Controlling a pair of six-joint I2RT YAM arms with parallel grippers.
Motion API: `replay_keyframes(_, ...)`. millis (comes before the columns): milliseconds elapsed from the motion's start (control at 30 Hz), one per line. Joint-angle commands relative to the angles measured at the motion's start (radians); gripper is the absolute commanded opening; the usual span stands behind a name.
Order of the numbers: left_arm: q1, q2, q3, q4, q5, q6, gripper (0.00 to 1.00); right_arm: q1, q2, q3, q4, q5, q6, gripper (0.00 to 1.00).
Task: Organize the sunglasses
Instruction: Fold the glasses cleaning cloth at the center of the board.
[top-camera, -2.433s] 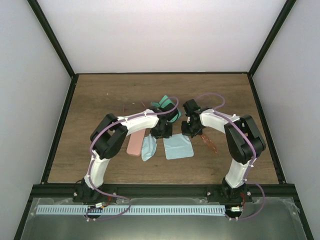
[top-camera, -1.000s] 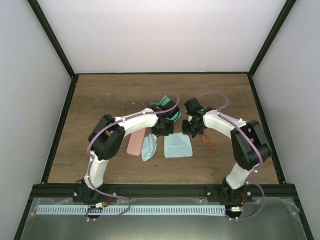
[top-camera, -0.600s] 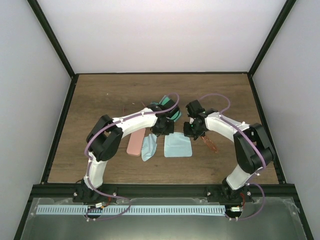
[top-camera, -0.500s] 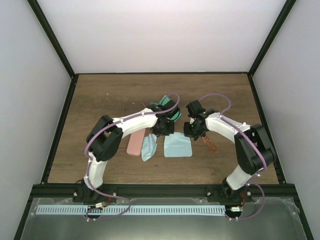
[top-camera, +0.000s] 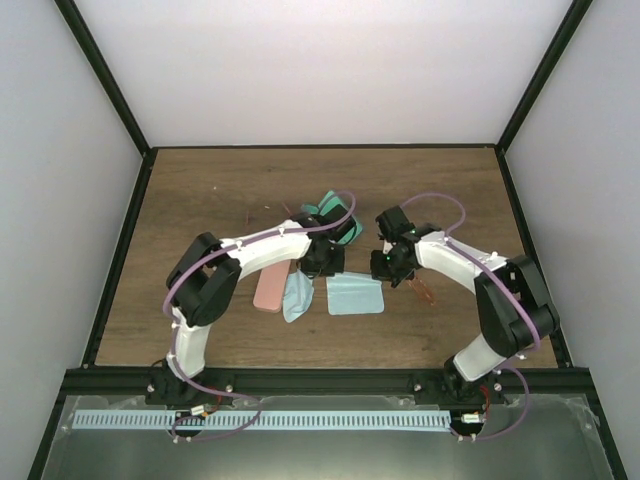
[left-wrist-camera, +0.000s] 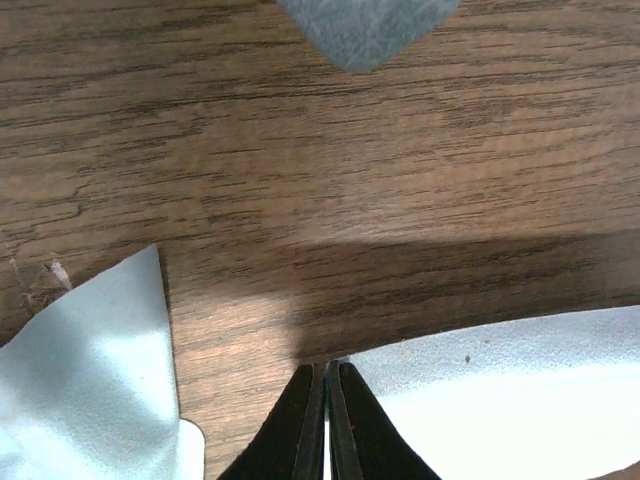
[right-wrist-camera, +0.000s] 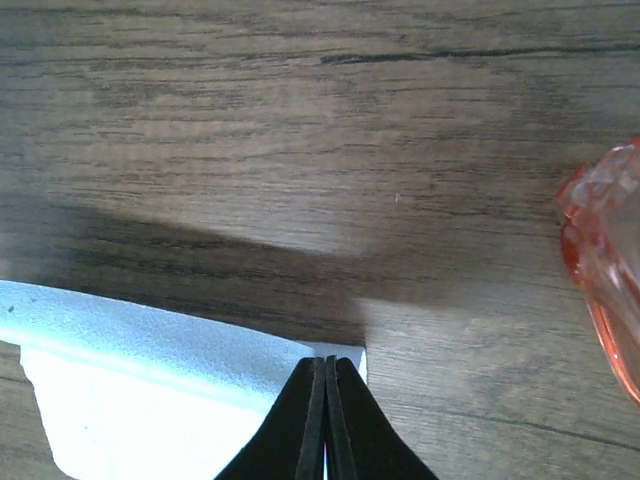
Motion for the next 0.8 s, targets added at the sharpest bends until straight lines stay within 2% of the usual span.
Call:
replay_keyframes(0,-0.007,-0.041,-0.016,0.002,0.003,0.001,0.04,0.008,-0.041,-0.008,-0.008,-0.003,-0.002,0.01)
replay_keyframes(767,-0.039,-0.071,-0.069,-0.010,0.023,0.021,0.04,0.022,-0.110,-0.063,-0.035,-0.019,0.020,0.01)
